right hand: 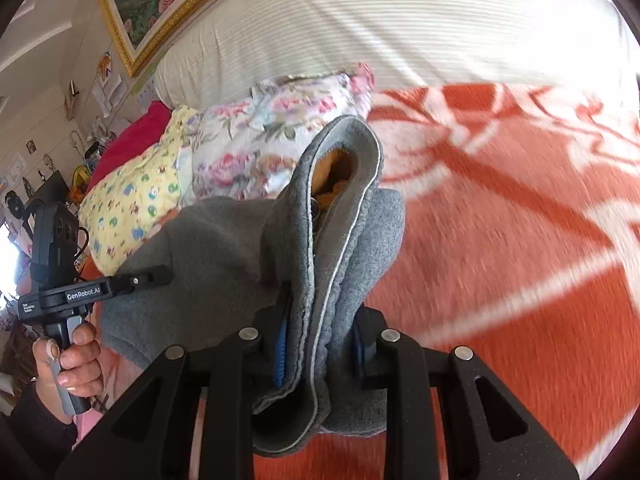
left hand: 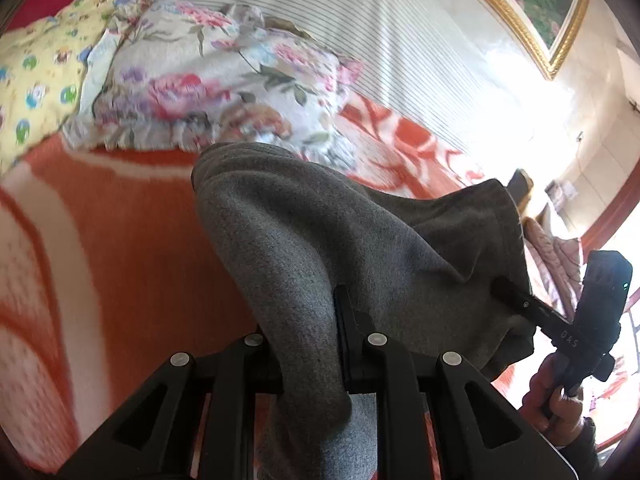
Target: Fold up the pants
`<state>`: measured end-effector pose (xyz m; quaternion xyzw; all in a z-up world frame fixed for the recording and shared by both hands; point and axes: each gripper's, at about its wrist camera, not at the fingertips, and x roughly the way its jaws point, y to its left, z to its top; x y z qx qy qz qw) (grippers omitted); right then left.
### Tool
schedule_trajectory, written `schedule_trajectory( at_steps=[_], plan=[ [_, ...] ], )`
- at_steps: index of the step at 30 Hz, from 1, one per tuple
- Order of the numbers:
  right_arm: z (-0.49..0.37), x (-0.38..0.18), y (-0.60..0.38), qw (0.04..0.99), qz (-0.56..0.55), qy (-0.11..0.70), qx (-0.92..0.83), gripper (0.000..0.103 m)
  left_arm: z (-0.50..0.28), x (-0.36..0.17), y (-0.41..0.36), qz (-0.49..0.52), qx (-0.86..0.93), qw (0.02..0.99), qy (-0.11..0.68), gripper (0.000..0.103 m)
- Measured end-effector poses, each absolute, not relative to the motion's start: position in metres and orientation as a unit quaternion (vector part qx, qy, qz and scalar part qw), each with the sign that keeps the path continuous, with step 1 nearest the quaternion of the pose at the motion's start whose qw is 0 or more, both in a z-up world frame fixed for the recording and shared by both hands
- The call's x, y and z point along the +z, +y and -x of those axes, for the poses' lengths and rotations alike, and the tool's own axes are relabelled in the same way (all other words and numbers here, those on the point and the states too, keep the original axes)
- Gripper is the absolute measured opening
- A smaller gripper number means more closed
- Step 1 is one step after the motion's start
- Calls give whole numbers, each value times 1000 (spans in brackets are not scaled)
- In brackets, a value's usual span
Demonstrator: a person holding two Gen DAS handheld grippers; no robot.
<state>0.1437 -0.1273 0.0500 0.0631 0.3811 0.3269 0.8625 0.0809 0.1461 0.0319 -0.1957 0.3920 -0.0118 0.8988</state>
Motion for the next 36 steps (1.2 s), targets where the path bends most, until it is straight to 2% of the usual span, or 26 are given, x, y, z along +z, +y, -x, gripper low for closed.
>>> schedule_trajectory(
  at_steps=[5, 11, 13, 15, 17, 21, 23, 28, 32, 36],
  plan=[
    [-197, 45, -112, 859, -71, 383, 334, 26, -128, 39, 161, 172, 3, 908, 381, 17],
    [-232, 14, -99, 846, -43, 426, 319, 28, -160, 9, 165, 156, 20, 898, 412, 18],
    [-232, 2, -99, 841, -24, 446, 306, 36, -154, 2, 164, 151, 19, 897, 415, 24],
    [-229, -7, -106, 837, -15, 459, 298, 53, -143, -4, 163, 147, 18, 896, 419, 30],
    [-221, -10, -111, 840, 7, 458, 291, 60, -131, -12, 165, 145, 26, 894, 423, 40],
    [-205, -13, -121, 842, 47, 451, 293, 71, -104, -23, 171, 147, 32, 894, 423, 49],
    [-201, -17, -125, 843, 57, 448, 290, 75, -96, -30, 175, 152, 33, 892, 425, 56],
    [-211, -35, -132, 841, 48, 459, 283, 84, -91, -50, 183, 172, 35, 883, 434, 61],
    [-209, -27, -136, 845, 25, 454, 281, 84, -86, -40, 180, 171, 51, 884, 431, 60],
    [-191, 2, -143, 860, 11, 417, 294, 84, -74, -23, 167, 139, 78, 892, 424, 59]
  ],
)
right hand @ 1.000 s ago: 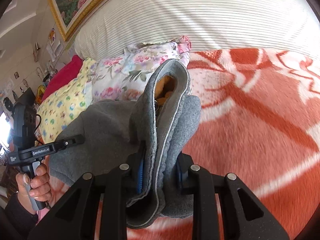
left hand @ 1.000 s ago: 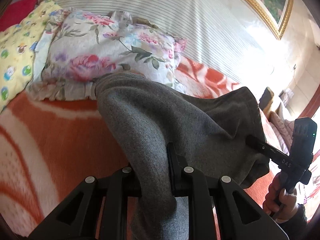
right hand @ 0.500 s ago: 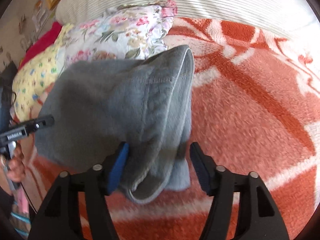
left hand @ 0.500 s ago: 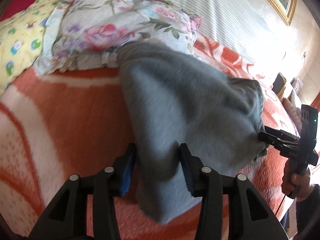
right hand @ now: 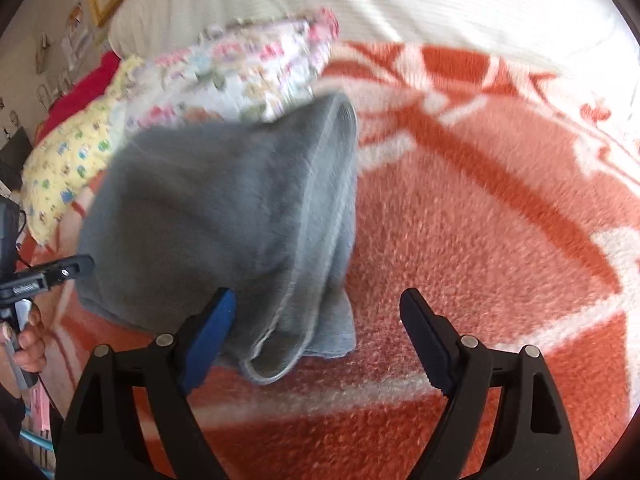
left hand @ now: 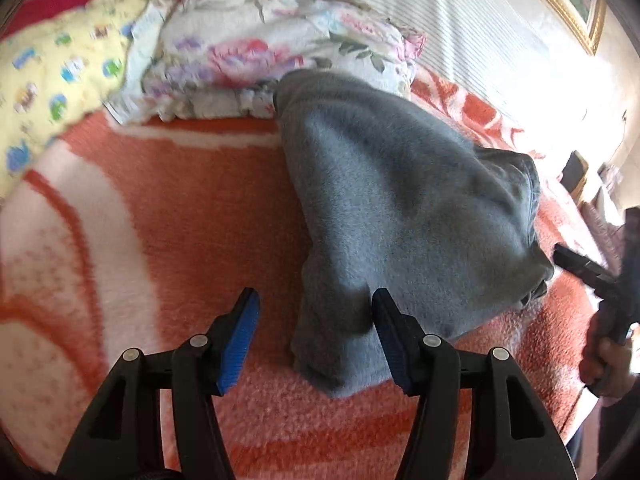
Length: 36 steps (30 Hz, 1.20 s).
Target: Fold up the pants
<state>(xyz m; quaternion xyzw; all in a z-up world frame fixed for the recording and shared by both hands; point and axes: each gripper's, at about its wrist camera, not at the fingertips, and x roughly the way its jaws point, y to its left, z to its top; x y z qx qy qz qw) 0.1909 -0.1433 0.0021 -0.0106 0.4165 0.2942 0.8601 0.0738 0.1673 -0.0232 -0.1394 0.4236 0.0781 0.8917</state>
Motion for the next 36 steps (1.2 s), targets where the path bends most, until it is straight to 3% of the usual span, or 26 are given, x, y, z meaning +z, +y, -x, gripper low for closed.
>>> schedule_trajectory(
  at_steps=[9, 17, 36],
  plan=[
    [-158, 42, -126, 862, 25, 364, 352, 85, -55, 5, 145, 122, 82, 902, 406, 64],
    [-155, 39, -112, 849, 41, 380, 364, 87, -55, 13, 128, 97, 87, 907, 401, 75],
    [-147, 28, -95, 831, 85, 400, 377, 96, -51, 20, 104, 37, 122, 909, 397, 82]
  ],
)
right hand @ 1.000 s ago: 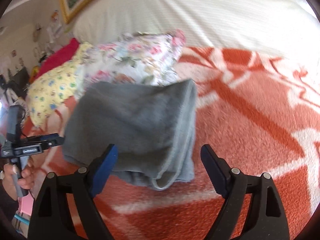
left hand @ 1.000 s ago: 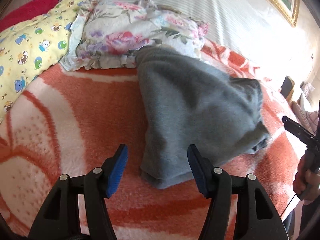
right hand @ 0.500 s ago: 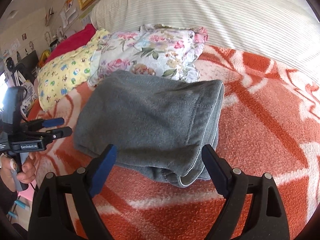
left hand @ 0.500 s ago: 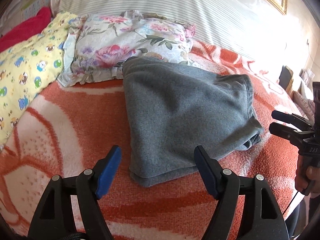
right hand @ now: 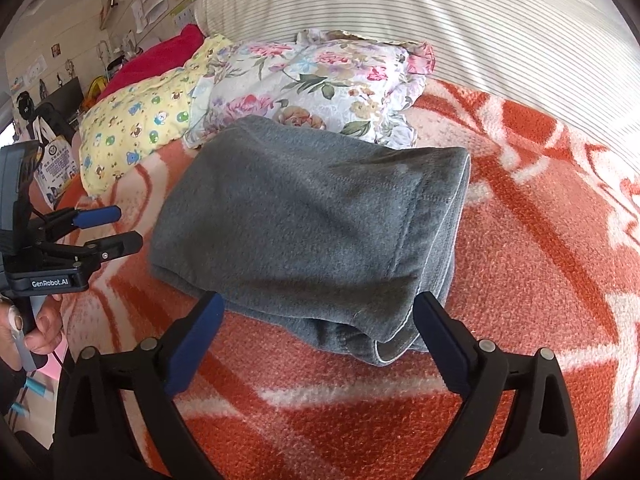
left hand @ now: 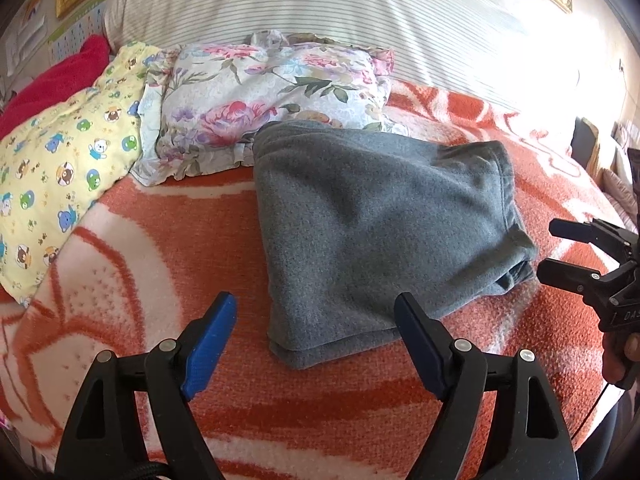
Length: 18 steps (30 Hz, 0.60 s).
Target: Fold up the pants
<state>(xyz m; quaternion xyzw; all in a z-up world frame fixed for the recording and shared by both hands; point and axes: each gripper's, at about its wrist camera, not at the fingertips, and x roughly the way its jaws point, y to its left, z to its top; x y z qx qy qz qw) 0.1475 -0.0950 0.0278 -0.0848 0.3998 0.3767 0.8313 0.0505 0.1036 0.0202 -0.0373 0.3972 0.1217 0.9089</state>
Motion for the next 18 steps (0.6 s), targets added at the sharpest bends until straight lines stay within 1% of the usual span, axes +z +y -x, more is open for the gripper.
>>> schedule_trajectory(
  at_steps=[12, 18],
  plan=[
    [-148, 28, -88, 828, 93, 401, 380, 97, -54, 17, 97, 24, 114, 904, 412, 83],
    [-147, 27, -85, 827, 94, 402, 382, 97, -54, 18, 96, 17, 126, 904, 408, 84]
  ],
)
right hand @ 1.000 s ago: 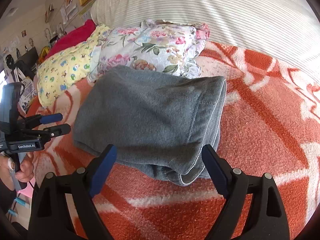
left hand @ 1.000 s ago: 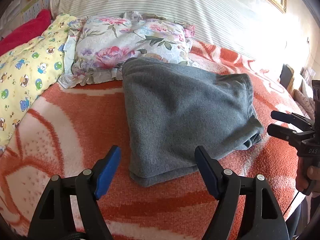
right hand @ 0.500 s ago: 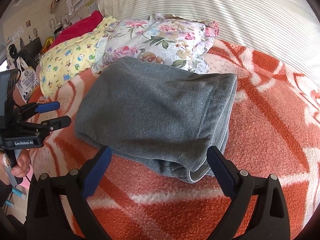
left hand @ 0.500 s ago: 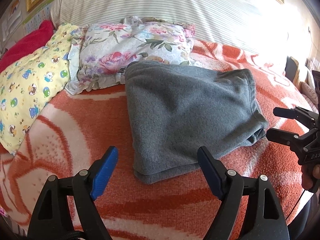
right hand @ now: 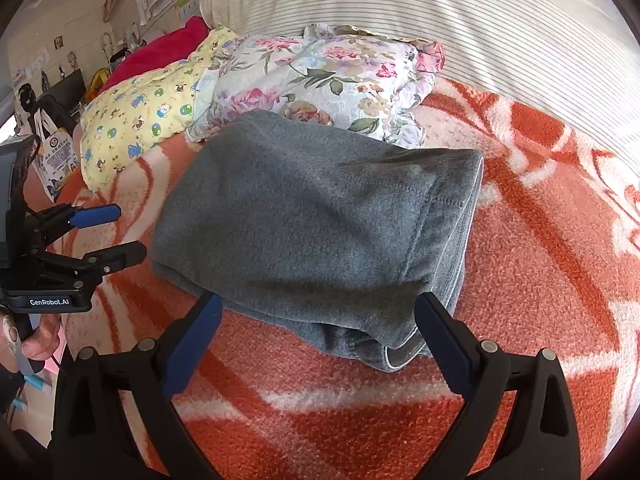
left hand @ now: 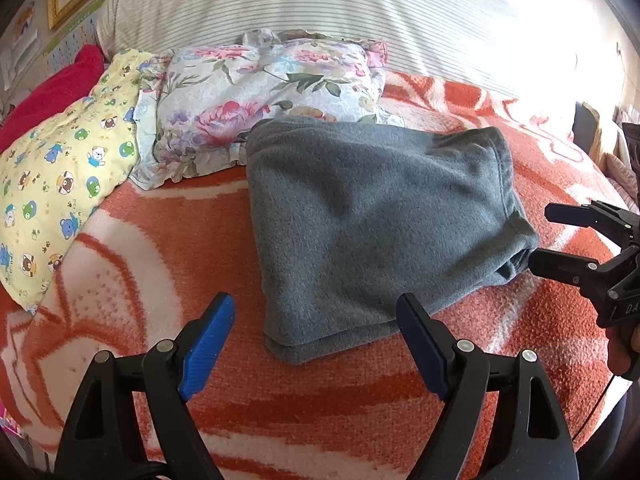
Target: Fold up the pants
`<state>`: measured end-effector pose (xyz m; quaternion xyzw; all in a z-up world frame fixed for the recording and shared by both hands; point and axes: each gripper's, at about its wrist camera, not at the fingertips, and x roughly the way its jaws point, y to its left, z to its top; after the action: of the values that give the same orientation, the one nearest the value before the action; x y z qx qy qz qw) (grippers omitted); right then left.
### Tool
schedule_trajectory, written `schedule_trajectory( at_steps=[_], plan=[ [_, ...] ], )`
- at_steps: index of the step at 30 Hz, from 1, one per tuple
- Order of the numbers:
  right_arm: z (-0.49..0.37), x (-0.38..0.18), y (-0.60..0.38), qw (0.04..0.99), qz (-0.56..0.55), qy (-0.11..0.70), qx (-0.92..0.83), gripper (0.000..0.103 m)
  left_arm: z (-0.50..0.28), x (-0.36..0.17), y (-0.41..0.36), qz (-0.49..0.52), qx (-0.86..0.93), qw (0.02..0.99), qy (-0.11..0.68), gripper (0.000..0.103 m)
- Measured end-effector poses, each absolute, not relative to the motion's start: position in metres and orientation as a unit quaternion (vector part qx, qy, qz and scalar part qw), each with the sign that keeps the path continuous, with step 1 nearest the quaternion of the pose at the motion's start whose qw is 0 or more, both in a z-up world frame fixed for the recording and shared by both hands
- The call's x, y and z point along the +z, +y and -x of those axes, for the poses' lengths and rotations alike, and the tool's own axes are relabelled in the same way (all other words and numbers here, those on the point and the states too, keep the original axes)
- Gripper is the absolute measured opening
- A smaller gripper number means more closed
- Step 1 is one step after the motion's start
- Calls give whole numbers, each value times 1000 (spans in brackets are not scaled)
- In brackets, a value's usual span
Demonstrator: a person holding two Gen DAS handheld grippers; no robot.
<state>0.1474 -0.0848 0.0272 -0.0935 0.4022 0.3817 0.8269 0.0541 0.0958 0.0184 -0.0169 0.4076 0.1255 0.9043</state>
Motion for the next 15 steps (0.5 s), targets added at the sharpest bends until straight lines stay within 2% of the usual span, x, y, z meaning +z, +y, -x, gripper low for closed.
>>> schedule_trajectory(
  at_steps=[15],
  plan=[
    [-145, 27, -76, 825, 106, 402, 383, 99, -55, 20, 93, 10, 131, 905, 404, 85]
  ],
)
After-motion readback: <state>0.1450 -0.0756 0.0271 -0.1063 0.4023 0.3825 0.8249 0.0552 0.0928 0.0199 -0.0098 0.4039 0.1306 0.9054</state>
